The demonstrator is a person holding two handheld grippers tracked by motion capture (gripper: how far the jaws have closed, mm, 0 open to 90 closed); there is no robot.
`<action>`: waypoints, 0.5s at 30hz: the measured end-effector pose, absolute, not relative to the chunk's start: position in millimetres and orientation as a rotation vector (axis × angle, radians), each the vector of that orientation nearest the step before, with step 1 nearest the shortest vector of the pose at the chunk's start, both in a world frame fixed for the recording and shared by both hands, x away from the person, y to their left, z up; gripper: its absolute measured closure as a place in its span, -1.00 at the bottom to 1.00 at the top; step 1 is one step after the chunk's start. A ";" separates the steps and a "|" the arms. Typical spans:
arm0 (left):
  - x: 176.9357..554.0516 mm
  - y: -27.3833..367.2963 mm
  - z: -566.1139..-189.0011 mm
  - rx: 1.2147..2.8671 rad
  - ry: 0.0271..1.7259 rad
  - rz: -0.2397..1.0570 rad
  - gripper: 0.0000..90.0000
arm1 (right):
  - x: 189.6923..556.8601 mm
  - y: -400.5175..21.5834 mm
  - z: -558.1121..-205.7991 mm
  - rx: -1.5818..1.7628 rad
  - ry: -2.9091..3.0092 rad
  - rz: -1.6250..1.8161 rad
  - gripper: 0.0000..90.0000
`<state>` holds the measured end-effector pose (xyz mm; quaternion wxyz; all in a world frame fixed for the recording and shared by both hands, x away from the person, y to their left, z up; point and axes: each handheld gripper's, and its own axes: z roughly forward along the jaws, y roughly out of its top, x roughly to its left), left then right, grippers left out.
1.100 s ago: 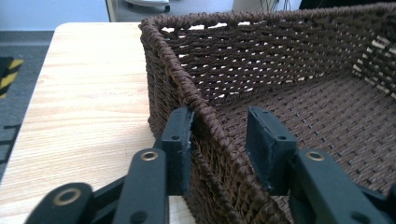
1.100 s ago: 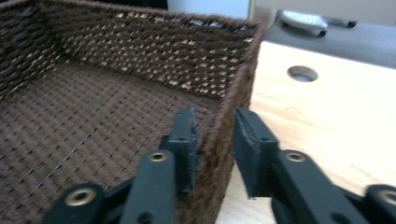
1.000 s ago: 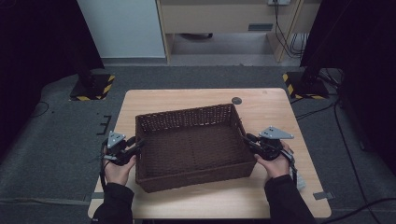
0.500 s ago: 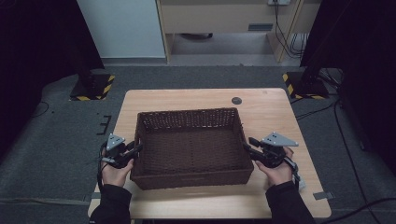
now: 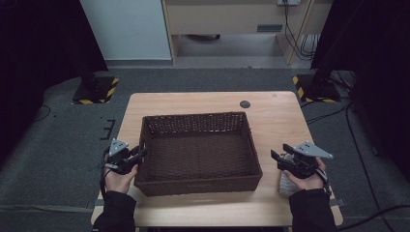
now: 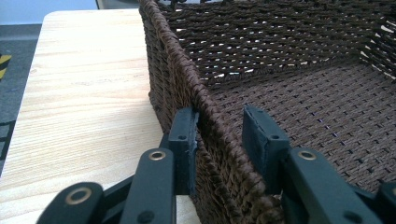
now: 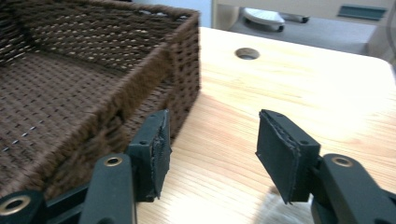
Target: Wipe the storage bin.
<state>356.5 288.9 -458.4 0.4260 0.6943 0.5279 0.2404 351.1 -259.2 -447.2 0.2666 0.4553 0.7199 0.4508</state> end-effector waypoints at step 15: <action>355.6 288.4 -458.6 1.733 1.318 0.609 0.43 | 331.8 -297.6 -460.5 1.339 1.877 1.095 -0.16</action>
